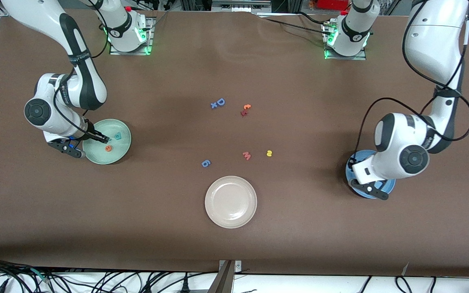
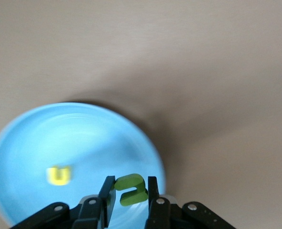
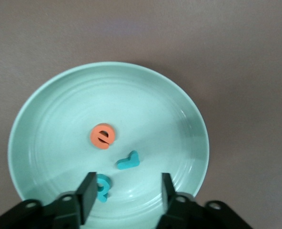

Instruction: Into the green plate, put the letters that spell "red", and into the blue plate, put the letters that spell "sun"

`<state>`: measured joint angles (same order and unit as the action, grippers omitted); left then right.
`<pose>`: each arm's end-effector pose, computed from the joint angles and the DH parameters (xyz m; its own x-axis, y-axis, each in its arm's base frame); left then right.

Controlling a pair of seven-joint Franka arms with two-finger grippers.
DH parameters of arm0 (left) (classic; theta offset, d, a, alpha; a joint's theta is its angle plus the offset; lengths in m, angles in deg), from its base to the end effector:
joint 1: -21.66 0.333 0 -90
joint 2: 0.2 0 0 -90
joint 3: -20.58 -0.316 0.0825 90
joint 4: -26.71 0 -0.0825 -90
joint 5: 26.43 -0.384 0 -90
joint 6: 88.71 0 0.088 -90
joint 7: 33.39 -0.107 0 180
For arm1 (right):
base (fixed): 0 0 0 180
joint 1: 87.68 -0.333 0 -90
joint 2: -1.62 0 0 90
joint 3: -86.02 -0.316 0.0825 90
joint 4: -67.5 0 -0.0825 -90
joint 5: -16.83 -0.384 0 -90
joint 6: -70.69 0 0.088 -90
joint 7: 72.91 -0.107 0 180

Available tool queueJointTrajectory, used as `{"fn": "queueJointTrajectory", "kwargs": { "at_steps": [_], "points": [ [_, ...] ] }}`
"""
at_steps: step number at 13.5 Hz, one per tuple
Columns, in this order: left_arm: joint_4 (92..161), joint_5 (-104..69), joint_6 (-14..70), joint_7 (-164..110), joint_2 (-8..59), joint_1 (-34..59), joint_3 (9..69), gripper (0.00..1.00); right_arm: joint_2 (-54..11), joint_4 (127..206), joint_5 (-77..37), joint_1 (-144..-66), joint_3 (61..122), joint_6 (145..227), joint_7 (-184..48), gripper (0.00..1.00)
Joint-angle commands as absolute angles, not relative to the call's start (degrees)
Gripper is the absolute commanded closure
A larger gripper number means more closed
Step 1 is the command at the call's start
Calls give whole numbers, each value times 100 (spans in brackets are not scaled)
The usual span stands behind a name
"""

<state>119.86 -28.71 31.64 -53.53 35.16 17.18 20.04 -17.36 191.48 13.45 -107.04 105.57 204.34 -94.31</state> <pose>0.6724 -0.0451 0.2501 0.8928 -0.4261 -0.1462 -0.4287 -0.9033 0.0147 0.5494 -0.0017 0.2386 0.9092 -0.4032 -0.1035 -0.3913 -0.9126 0.1184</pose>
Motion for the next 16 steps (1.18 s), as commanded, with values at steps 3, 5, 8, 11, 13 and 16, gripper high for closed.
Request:
{"fn": "queueJointTrajectory", "kwargs": {
  "at_steps": [3, 5, 8, 11, 13, 16],
  "points": [
    [11865, -3030, 3073, -5703, 3591, 1885, 2032, 11, -1113, 18022, 1279, -10692, 10554, 18482, -9356, 1],
    [11847, -3029, 3100, -5738, 3627, 2094, 2049, 0, -1112, 17178, 1253, -10692, 10562, 17393, -9374, 1],
    [11795, -2986, 3091, -5634, 3610, 2043, 2084, 0, -1103, 16088, 1209, -10692, 10589, 16239, -9374, 1],
    [11812, -2688, 3065, -4933, 3610, 1929, 2198, 0, -1103, 15112, 1217, -10692, 10606, 15710, -9269, 1],
    [11847, -2651, 3047, -4371, 3592, 1824, 2400, 0, -1103, 14750, 1244, -10692, 10606, 15691, -9164, 1],
    [11909, -2651, 3038, -3657, 3566, 1447, 2506, 0, -920, 14634, 1226, -10509, 10476, 15691, -9049, 0]
  ]
}}
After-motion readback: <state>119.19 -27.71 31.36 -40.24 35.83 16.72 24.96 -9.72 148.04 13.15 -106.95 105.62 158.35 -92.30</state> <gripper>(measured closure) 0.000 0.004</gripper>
